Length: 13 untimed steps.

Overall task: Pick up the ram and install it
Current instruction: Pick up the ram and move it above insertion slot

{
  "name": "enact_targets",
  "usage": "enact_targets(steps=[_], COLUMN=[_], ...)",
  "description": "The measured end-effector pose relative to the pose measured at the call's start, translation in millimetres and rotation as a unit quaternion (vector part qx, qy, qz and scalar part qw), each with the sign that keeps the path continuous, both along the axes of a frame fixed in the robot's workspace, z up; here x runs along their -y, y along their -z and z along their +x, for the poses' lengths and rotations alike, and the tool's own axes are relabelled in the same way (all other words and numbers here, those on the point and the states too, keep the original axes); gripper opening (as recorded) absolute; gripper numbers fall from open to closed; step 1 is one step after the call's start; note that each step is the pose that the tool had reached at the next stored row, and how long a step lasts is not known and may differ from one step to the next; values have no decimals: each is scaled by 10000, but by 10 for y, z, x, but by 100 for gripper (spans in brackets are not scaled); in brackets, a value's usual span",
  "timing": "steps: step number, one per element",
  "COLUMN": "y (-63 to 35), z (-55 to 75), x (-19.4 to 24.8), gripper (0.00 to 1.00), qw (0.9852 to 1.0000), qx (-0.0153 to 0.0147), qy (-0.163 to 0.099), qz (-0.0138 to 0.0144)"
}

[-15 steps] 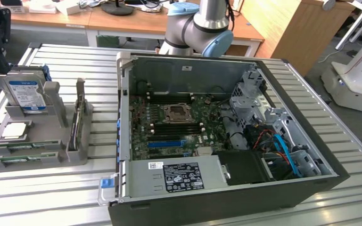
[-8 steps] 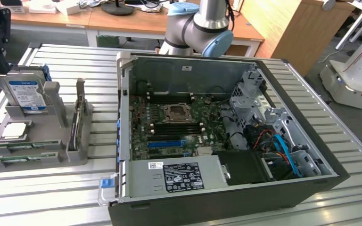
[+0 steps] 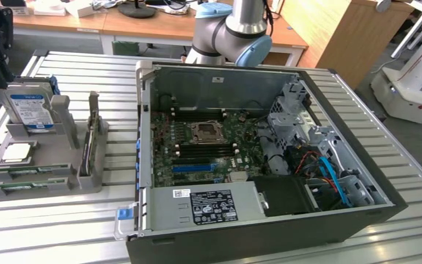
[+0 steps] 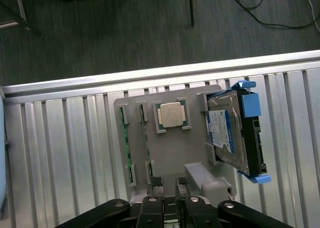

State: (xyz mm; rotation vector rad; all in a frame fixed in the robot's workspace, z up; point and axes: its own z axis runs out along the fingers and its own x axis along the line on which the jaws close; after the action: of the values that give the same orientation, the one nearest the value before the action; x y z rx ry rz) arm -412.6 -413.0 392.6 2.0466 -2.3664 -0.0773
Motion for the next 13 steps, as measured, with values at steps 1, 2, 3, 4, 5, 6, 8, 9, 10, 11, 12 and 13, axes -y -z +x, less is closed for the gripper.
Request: enact_targets(steps=[1,2,3,4,5,6,8,9,10,11,12,13], y=[0,0,0,0,0,0,0,0,0,1,5,11], z=[0,0,0,0,0,0,0,0,0,0,0,0], x=[0,0,0,0,0,0,0,0,0,0,0,0], gripper=[24,24,24,24,25,25,31,31,31,31,31,31], qw=[10000,10000,10000,10000,10000,10000,10000,10000,10000,10000,10000,10000], qx=[0,0,0,0,0,0,0,0,0,0,1,1], qy=[0,0,0,0,0,0,0,0,0,0,0,-2], qz=[0,0,0,0,0,0,0,0,0,2,3,3])
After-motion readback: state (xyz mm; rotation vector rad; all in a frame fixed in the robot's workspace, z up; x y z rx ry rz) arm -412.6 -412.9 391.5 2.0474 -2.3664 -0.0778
